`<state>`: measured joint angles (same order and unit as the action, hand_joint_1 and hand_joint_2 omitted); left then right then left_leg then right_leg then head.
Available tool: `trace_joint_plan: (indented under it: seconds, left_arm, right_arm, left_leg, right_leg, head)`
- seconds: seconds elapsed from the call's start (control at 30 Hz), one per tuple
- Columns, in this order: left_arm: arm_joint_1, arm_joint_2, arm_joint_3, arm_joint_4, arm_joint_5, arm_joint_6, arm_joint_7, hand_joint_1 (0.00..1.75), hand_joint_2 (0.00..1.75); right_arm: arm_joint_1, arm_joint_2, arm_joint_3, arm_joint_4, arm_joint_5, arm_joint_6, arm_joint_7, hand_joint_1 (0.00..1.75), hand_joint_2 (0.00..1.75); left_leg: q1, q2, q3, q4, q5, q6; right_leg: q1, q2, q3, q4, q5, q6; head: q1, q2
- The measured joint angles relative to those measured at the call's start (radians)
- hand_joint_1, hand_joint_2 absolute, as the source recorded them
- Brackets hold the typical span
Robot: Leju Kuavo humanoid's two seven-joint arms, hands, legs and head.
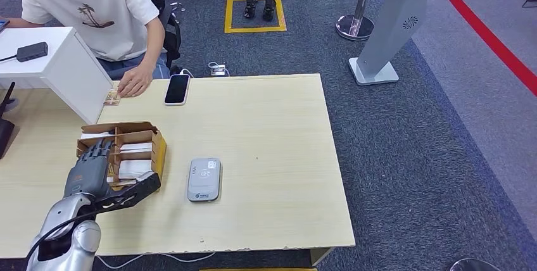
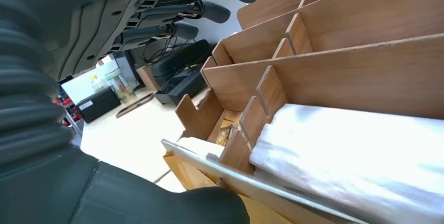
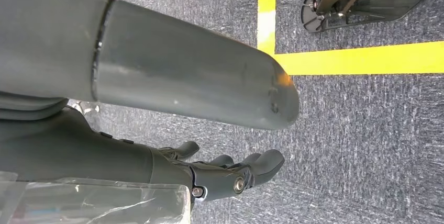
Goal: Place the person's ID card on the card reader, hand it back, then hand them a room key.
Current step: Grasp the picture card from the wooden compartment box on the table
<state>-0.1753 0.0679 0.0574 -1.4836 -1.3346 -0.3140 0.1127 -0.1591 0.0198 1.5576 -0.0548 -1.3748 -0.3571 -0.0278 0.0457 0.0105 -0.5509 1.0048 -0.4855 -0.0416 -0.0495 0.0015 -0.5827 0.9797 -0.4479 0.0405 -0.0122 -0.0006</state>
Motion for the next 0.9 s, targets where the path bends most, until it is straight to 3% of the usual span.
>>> trace_joint_plan:
  seconds: [0.6,0.9]
  left_arm:
    - [-0.026,0.033,-0.016,-0.003,0.009,-0.031,-0.009,0.0,1.75]
    - [-0.023,0.086,-0.039,-0.032,0.088,-0.074,-0.002,0.0,1.75]
  right_arm:
    - [0.0,0.0,0.0,0.0,-0.017,0.001,-0.007,0.0,0.0]
    - [0.001,0.0,0.0,0.0,-0.028,0.001,-0.01,0.0,0.0]
  left_leg:
    - [0.0,0.0,0.0,0.0,0.0,0.0]
    - [0.0,0.0,0.0,0.0,0.0,0.0]
  right_leg:
    - [0.0,0.0,0.0,0.0,0.0,0.0]
    - [0.0,0.0,0.0,0.0,0.0,0.0]
  head:
    - [0.0,0.0]
    - [0.0,0.0]
